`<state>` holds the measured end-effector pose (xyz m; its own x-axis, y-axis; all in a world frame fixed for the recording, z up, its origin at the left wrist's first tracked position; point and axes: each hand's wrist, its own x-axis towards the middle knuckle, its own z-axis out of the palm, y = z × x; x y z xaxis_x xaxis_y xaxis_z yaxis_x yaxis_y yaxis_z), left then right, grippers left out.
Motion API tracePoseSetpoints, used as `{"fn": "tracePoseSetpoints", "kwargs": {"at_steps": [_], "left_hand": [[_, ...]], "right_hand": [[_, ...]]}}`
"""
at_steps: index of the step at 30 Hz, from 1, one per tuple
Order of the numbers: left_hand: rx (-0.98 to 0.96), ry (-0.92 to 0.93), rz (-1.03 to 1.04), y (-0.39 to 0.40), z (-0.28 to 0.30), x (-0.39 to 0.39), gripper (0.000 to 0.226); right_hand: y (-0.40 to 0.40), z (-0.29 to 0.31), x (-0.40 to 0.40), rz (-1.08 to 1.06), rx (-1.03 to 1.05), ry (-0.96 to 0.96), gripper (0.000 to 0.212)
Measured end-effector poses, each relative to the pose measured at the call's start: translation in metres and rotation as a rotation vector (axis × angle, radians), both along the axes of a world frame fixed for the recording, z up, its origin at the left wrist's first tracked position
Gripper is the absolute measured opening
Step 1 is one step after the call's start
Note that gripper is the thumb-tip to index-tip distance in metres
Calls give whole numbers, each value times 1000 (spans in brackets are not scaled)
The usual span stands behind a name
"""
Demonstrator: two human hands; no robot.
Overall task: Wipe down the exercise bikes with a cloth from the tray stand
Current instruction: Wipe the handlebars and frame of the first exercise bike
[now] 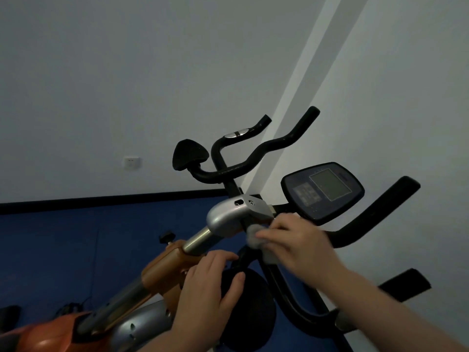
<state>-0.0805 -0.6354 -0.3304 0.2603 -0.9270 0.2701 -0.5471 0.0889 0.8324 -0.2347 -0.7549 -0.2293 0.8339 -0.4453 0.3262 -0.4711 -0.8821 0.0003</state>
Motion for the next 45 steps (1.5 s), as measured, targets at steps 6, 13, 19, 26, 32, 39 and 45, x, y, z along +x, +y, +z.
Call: {"fn": "tracePoseSetpoints", "kwargs": {"at_steps": [6,13,19,26,32,39,45], "left_hand": [[21,32,-35,-5,5,2,25],[-20,49,-20,-17,10,-7,26],[-29,6,-61,-19,14,0,25],[-44,-68,-126,-37,38,0,22],[3,-144,-249,-79,71,-16,24],[43,-205,-295,-80,64,-22,36],[26,-204,-338,-74,59,-13,40]], "right_hand": [[4,0,-16,-65,-18,92,17],[6,8,-10,-267,-38,-47,12],[9,-4,-17,-358,-9,-41,17],[-13,36,-57,-705,33,-52,19],[-21,58,-81,-962,-333,-237,35],[0,-9,-44,-1096,-80,-555,24],[24,-7,-37,-880,162,-627,22]]}}
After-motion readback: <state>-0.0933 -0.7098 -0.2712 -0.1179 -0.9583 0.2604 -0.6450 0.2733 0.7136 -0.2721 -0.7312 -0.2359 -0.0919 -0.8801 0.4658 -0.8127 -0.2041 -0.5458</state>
